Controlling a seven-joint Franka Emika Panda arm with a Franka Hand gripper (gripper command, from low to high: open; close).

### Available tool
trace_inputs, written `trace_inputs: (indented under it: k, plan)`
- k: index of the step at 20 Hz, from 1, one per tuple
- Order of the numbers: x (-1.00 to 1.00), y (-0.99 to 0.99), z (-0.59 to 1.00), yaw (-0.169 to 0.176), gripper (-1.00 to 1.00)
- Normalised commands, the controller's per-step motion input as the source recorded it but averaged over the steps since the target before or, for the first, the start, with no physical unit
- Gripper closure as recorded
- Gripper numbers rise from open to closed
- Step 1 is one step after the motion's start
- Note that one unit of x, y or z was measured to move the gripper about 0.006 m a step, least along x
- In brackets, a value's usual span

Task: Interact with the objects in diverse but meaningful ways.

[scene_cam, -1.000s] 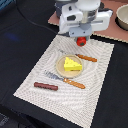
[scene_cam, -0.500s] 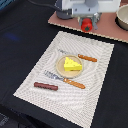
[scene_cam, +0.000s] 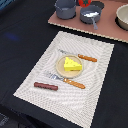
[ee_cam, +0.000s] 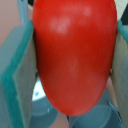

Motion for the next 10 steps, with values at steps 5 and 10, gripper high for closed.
trace_inputs:
  k: [5,10]
  plan:
    - [-0.52,0.35,-0.23,0.115,1.0]
    - [-0.51,0.29,-0.46,0.132,1.0]
